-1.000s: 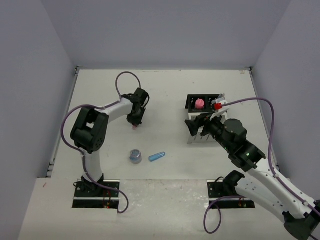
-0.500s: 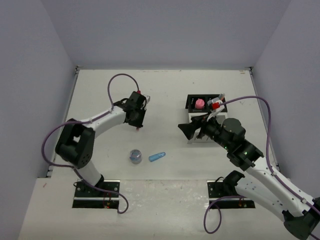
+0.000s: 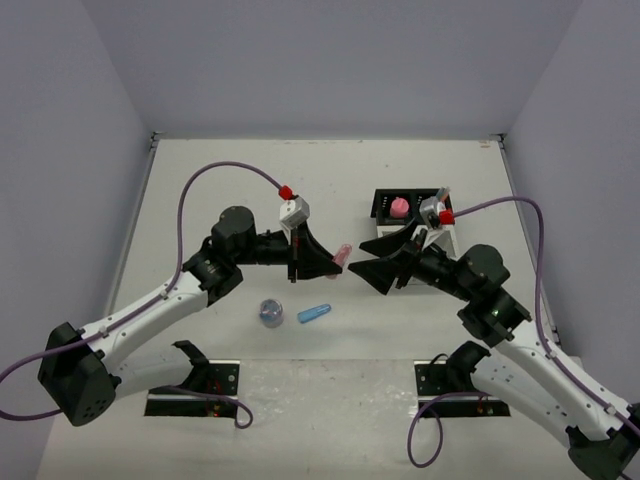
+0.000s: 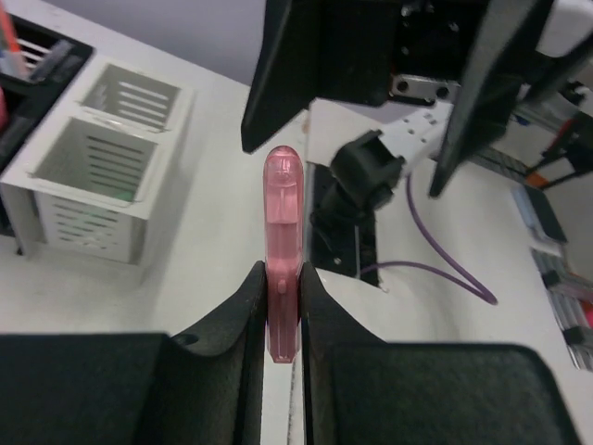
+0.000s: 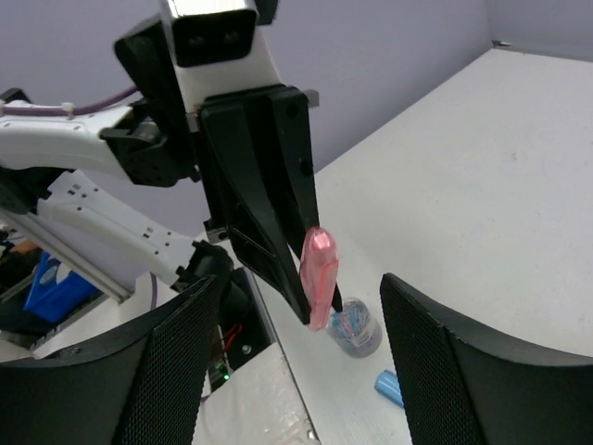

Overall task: Sort the stationery into containers
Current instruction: Pick up the stationery from the center of the board, then place the stationery in the storage box.

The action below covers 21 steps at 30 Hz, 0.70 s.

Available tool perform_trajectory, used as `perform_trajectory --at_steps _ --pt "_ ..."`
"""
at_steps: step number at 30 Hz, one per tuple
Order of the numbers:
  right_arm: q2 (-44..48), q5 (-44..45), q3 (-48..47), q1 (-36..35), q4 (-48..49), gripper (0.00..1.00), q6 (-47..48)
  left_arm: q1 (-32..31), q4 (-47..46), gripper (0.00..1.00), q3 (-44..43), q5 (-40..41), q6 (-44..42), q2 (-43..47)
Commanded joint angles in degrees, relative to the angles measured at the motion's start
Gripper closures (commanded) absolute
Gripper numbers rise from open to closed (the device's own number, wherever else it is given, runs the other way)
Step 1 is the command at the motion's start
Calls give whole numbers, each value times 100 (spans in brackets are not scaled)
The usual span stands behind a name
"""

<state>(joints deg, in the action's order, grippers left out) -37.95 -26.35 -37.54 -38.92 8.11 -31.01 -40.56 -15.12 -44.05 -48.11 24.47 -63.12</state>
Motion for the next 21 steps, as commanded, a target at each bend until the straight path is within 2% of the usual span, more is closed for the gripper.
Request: perform_trajectory --at_steps 1,5,10,11,12,14,16,17,18,21 --pt "-133 -820 -389 -9 121 37 134 -12 -1293 100 235 -1082 559 172" --pt "-359 -861 -468 -60 173 49 121 -24 -1404 100 291 -1114 638 177" --pt "-596 -858 -548 -247 200 51 190 -31 -1388 100 207 -1111 674 75" --pt "-663 -832 -569 -324 206 56 226 -31 -1388 100 181 -1106 679 50" --pt "-721 -819 -592 -383 208 67 254 -33 -1376 100 155 -1098 678 23" --pt "-808 -811 -631 -460 223 99 287 -40 -1320 100 101 -1073 660 -29" --pt "-785 -733 -588 -468 346 100 255 -40 -1173 100 47 -1034 621 -76" --pt "-693 -557 -522 -476 357 100 278 -32 -962 82 -29 -934 537 -135" --pt "-630 -546 -493 -477 357 100 280 -31 -949 81 -67 -928 483 -164" --pt "-379 91 -357 -459 234 100 339 -31 -451 45 -193 -595 265 -234"
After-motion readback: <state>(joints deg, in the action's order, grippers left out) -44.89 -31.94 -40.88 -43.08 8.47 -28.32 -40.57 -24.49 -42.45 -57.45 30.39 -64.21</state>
